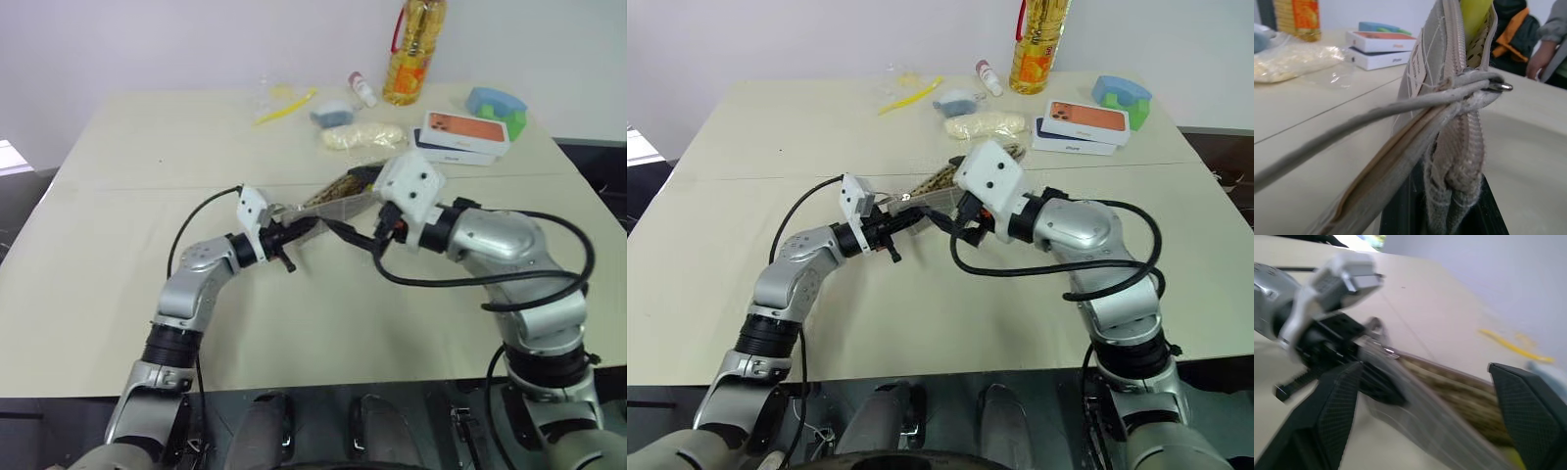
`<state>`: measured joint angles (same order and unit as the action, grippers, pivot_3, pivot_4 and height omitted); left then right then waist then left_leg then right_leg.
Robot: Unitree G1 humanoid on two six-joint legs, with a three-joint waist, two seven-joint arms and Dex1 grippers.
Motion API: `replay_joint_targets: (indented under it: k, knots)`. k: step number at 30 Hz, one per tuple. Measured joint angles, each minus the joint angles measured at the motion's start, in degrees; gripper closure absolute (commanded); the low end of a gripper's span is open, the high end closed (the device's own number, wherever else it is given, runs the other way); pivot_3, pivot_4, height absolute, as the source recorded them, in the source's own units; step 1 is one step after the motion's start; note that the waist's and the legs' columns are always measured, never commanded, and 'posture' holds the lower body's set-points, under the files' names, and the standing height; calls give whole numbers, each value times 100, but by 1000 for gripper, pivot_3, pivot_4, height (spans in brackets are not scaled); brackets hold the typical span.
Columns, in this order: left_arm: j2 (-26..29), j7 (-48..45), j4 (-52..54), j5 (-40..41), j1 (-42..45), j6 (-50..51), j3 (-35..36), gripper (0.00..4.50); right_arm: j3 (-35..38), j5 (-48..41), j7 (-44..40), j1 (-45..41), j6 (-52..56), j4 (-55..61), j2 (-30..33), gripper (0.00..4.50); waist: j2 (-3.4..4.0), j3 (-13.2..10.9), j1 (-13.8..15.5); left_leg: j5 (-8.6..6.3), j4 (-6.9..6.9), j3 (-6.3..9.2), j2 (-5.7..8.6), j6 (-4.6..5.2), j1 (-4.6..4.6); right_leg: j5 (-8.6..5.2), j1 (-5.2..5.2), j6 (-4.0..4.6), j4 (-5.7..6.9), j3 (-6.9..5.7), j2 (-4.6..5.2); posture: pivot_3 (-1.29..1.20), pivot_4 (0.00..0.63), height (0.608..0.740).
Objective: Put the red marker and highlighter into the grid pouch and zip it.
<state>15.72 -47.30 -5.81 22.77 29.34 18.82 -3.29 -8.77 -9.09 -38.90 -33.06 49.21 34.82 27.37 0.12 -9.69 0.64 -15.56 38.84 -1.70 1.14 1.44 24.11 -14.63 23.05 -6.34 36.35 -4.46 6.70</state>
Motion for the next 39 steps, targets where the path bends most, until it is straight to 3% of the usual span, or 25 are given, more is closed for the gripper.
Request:
replay_joint_targets:
  k: [4,10,14,21,31,34,39]
  knots:
    - [50,-18,-26,-159,21,-287,-17,4500,-264,108,294,-111,89,0,-5,262,0,0,8,0,3,0,1,0,3,0,0,0,0,0,0,0,150,740]
    - [533,151,-916,-1809,328,-2810,-547,4500,-66,-140,399,-98,279,9,25,262,0,0,15,-3,3,-2,2,6,6,0,1,1,-3,-1,1,0,150,740]
    - [703,311,-1548,-2509,512,-4087,-770,4500,235,-491,83,95,277,122,402,262,0,0,12,-9,10,-2,3,15,26,0,13,1,-8,-2,1,0,150,740]
    - [846,367,-2071,-2858,749,-5225,-908,4500,246,-995,-443,304,136,121,788,262,0,0,2,-13,12,-3,1,22,26,1,14,0,-7,-3,2,0,150,740]
    - [1035,116,-2223,-2962,737,-5823,-1100,4500,-128,-1358,-654,149,-148,-666,354,262,0,0,2,-14,21,-4,3,24,26,1,11,-1,-6,-4,4,0,150,740]
    - [1028,116,-2223,-2985,729,-5864,-1163,4500,-351,-1313,-686,-84,-331,-1070,208,1094,0,0,1,-14,21,-4,2,24,26,1,13,-1,-3,-4,3,0,150,740]
    - [1044,120,-2219,-3020,705,-5869,-1173,4500,-487,-1235,-648,-263,-429,-1517,-12,3844,0,0,9,-14,21,-4,3,24,27,1,13,-1,-3,-4,4,0,150,740]
